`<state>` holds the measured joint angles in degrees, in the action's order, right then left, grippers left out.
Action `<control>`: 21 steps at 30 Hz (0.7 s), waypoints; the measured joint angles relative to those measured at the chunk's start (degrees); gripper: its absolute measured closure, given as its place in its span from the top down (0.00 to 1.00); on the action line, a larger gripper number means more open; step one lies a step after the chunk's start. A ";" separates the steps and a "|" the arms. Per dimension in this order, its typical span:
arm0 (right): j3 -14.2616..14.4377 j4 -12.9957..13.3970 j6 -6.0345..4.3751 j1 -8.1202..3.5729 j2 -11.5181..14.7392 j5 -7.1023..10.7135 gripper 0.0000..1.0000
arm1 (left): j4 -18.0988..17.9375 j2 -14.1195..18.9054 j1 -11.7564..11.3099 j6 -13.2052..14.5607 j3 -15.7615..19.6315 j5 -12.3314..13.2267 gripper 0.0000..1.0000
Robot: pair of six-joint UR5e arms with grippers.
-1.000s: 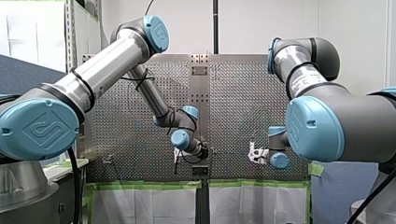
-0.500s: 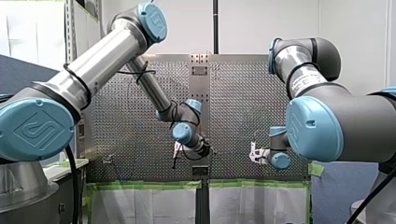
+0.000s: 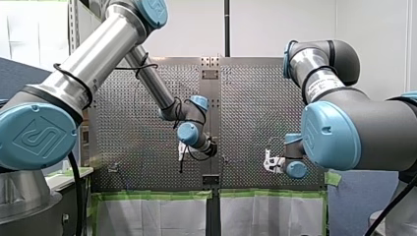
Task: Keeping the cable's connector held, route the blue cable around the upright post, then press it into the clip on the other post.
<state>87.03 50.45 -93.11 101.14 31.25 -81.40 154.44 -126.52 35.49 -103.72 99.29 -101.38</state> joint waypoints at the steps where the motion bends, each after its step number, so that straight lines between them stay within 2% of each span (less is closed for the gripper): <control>1: 0.00 -0.02 0.02 0.09 0.00 0.00 0.00 | 0.02 0.45 0.02 -0.46 0.45 -0.45 1.00; 6: 0.01 -0.06 0.07 0.14 -0.04 0.07 0.00 | 0.91 2.88 0.09 -1.66 2.87 -2.87 1.00; 9: 0.01 -0.05 0.05 -0.07 -0.06 0.25 0.00 | 0.16 4.35 -0.09 -1.23 4.34 -4.33 1.00; 12: 0.00 0.03 0.03 -0.16 -0.07 0.32 0.00 | -1.14 5.87 -0.27 -1.95 5.88 -5.67 1.00; 17: 0.01 0.08 0.06 -0.18 -0.08 0.40 0.00 | -3.25 8.53 -0.29 -3.50 8.52 -6.58 1.00; 21: 0.00 -0.01 0.07 -0.19 -0.08 0.43 0.00 | -3.42 10.37 -0.18 -2.97 10.36 -7.02 1.00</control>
<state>87.03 50.45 -93.03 100.95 31.17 -80.97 151.02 -116.15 35.32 -106.69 109.65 -108.40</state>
